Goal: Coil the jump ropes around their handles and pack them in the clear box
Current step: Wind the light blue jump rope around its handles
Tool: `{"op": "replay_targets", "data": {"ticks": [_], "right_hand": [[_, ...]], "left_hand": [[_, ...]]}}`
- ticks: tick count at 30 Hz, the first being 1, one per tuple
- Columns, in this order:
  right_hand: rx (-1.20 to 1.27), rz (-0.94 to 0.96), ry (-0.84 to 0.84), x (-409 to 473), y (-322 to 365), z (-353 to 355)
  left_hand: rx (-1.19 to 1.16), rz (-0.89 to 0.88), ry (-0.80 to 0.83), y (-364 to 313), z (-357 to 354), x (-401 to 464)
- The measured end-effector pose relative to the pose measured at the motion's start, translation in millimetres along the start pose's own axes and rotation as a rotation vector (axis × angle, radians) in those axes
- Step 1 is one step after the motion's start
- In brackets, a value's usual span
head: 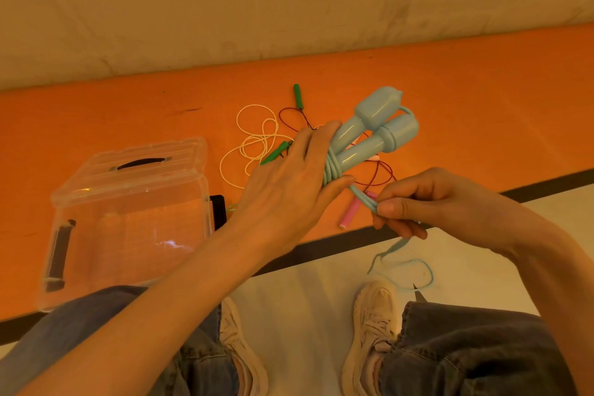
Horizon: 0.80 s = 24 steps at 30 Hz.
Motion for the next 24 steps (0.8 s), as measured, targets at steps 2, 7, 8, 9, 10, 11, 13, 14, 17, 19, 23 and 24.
{"op": "replay_targets", "data": {"ticks": [2, 7, 8, 9, 10, 11, 13, 14, 17, 19, 23, 24], "right_hand": [[-0.013, 0.009, -0.026, -2.4, 3.3, 1.1], [-0.033, -0.021, -0.065, -3.9, 6.4, 2.5], [-0.026, -0.022, -0.082, -4.6, 6.6, 3.3], [-0.019, -0.023, -0.100, -5.2, 6.6, 4.3], [-0.014, -0.022, -0.112, -5.5, 6.8, 4.7], [-0.010, -0.021, -0.116, -5.1, 7.1, 4.1], [0.003, -0.011, -0.105, -2.9, 7.8, -0.3], [0.009, -0.002, -0.093, -1.4, 8.2, -3.3], [0.008, 0.022, -0.061, 2.7, 8.6, -10.4], [-0.009, 0.022, -0.043, 4.6, 8.3, -12.8], [0.005, 0.031, -0.087, 3.7, 8.5, -10.0], [0.014, 0.038, -0.103, 2.5, 9.4, -8.5]], "left_hand": [[-0.022, 0.000, 0.045, -0.4, 0.1, 0.2], [-0.084, -0.030, 0.178, 1.0, -1.6, -0.1], [-0.084, -0.037, 0.207, 1.3, -1.7, -0.2], [-0.082, -0.038, 0.232, 1.3, -2.1, -0.2], [-0.081, -0.031, 0.246, 0.8, -1.4, 0.0], [-0.062, -0.025, 0.247, 0.3, -1.2, 0.4], [0.032, -0.025, 0.220, -0.6, -2.0, 2.0], [0.078, -0.036, 0.199, -1.0, -3.2, 2.1], [0.122, -0.083, 0.162, -3.0, -8.9, -1.1], [0.140, -0.105, 0.138, -3.9, -13.0, -3.4], [0.152, -0.087, 0.084, -6.0, -10.8, -1.9], [0.129, -0.079, 0.078, -5.7, -9.3, -0.8]]}}
Point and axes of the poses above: each hand's wrist, its own x-axis towards the middle knuckle, its own z-axis out of the back of the hand, y = z × x, the point moved 1 cm from there along x, towards the middle knuckle, and after that the axes turned 1 degree about z, right-handed, at the moved point
